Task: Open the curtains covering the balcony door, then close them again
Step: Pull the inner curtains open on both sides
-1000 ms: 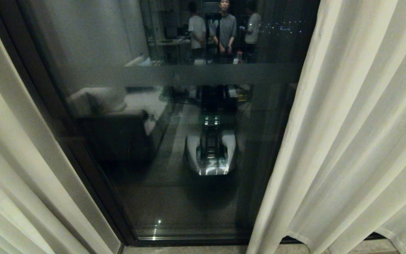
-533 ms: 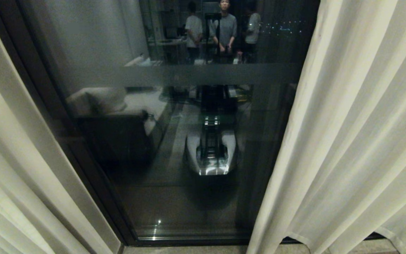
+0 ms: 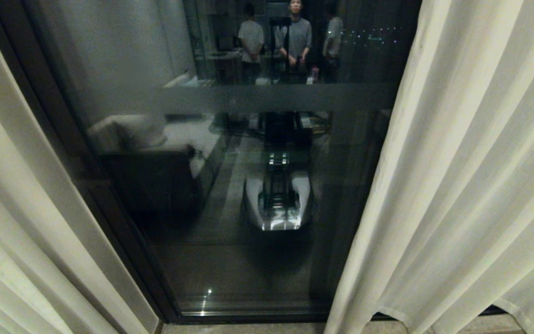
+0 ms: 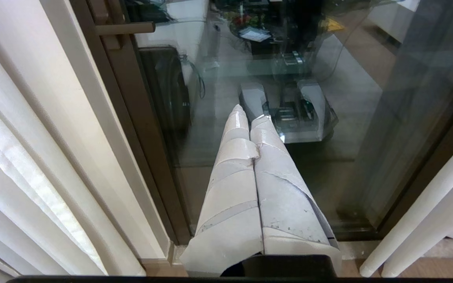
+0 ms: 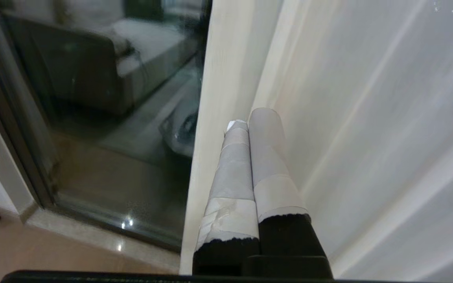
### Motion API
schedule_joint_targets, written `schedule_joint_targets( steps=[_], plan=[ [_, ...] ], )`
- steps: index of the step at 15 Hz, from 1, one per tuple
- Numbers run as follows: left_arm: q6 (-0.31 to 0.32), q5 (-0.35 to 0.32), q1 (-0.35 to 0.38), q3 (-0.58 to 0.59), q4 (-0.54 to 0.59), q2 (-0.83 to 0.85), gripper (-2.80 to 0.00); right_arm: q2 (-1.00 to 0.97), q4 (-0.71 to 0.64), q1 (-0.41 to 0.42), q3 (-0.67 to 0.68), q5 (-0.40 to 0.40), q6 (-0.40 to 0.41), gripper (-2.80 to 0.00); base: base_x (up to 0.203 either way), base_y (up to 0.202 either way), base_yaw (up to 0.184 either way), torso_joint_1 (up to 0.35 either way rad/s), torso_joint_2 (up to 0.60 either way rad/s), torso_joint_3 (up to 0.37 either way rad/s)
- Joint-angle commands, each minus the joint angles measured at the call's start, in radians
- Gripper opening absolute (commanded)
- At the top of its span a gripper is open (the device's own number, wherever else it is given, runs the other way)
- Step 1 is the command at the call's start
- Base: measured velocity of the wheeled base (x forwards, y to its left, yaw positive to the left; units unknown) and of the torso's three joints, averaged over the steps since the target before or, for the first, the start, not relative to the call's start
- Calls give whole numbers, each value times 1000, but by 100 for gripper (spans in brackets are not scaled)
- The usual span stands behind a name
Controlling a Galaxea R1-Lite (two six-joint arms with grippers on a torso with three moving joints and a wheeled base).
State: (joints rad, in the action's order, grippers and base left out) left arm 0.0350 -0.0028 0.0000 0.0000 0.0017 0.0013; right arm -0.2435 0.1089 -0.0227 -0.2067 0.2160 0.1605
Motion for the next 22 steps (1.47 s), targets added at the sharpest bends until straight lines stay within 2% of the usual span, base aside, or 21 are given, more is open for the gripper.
schedule_joint_targets(
  steps=[1, 8, 9, 16, 18, 20, 22],
  plan=[
    [0, 0, 0, 0, 0, -1, -280, -202, 73, -20, -71, 3, -16, -280, 0, 0, 0, 0, 0, 0],
    [0, 0, 0, 0, 0, -1, -280, -604, 212, -41, -386, 3, -93, -280, 0, 0, 0, 0, 0, 0],
    [0, 0, 0, 0, 0, -1, -280, -654, 229, -41, -426, 3, -99, 0, 0, 0, 0, 0, 0, 0],
    [0, 0, 0, 0, 0, -1, -280, -921, 262, -43, -654, 3, -90, 0, 0, 0, 0, 0, 0, 0],
    [0, 0, 0, 0, 0, -1, -280, -992, 309, -42, -689, -2, -86, 0, 0, 0, 0, 0, 0, 0],
    [0, 0, 0, 0, 0, -1, -280, -1043, 361, -42, -726, -25, -82, 0, 0, 0, 0, 0, 0, 0],
    [0, 0, 0, 0, 0, -1, -280, -1083, 368, -38, -760, -64, -42, 0, 0, 0, 0, 0, 0, 0]
  ],
)
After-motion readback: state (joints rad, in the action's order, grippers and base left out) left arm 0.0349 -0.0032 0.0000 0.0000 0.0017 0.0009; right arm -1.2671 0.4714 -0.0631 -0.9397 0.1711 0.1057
